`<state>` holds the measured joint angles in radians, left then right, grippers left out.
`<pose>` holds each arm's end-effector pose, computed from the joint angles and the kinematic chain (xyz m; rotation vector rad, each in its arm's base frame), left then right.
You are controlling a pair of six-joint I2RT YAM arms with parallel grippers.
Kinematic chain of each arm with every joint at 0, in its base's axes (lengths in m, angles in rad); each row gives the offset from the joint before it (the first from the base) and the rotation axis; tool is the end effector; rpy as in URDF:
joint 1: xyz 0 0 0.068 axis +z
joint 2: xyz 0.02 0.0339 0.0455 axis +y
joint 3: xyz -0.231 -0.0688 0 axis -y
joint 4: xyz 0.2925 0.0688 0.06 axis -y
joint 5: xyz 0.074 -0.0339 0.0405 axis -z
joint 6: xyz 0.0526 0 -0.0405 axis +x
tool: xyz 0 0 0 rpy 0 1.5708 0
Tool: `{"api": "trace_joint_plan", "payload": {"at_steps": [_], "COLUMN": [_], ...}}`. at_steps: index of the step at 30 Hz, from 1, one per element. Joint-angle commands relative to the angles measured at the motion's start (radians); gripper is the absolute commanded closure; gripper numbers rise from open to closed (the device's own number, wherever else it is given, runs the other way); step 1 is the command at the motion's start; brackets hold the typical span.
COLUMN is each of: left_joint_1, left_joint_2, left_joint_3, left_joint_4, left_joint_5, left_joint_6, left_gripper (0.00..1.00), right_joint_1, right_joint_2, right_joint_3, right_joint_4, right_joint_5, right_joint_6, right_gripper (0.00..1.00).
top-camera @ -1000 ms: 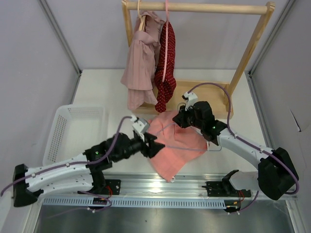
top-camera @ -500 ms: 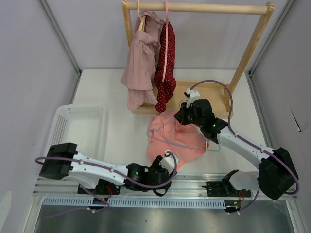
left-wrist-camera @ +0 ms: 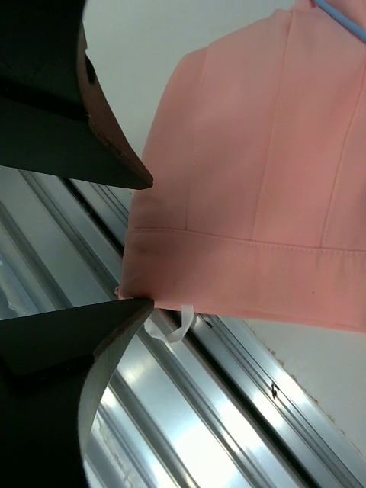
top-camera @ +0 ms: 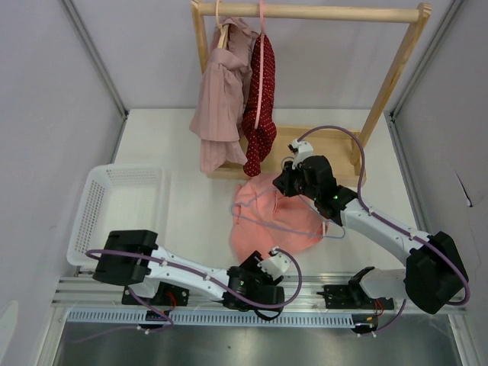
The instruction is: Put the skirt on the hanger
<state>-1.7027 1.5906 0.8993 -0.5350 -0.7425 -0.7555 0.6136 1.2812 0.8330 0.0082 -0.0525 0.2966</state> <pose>-0.0077 -0.3281 0.0981 0.9235 2.1484 -0.0781 0.2912 0.2085 0.2083 -0.3603 2.0359 0.6253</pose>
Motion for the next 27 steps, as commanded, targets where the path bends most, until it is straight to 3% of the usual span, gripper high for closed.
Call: {"api": "trace_joint_plan", "payload": {"at_steps": [1, 10, 21, 24, 25, 27], "left_joint_1": [-0.003, -0.002, 0.005, 0.023, 0.032, 0.064], "left_joint_2": [0.029, -0.009, 0.035, 0.023, 0.014, -0.027], "left_joint_3": [0.026, -0.028, -0.013, -0.054, -0.065, -0.086], "left_joint_4": [-0.060, 0.053, -0.060, -0.053, -0.048, -0.020], "left_joint_5": [-0.058, 0.020, -0.006, -0.017, -0.017, -0.017], "left_joint_6": [-0.047, 0.001, -0.074, -0.096, -0.094, -0.084], "left_gripper": [0.35, 0.34, 0.36, 0.47, 0.61, 0.76], "right_joint_1": [0.002, 0.002, 0.002, 0.002, 0.002, 0.000], "right_joint_2": [-0.010, 0.003, 0.003, -0.002, -0.005, -0.006], "right_joint_3": [0.043, 0.054, 0.049, 0.049, 0.052, 0.057], "right_joint_4": [0.016, 0.021, 0.030, 0.029, 0.030, 0.030], "right_joint_5": [0.017, 0.006, 0.010, 0.011, 0.011, 0.006], "right_joint_6": [-0.004, -0.004, 0.003, 0.001, -0.001, -0.004], "right_gripper": [1.00, 1.00, 1.00, 1.00, 1.00, 1.00]}}
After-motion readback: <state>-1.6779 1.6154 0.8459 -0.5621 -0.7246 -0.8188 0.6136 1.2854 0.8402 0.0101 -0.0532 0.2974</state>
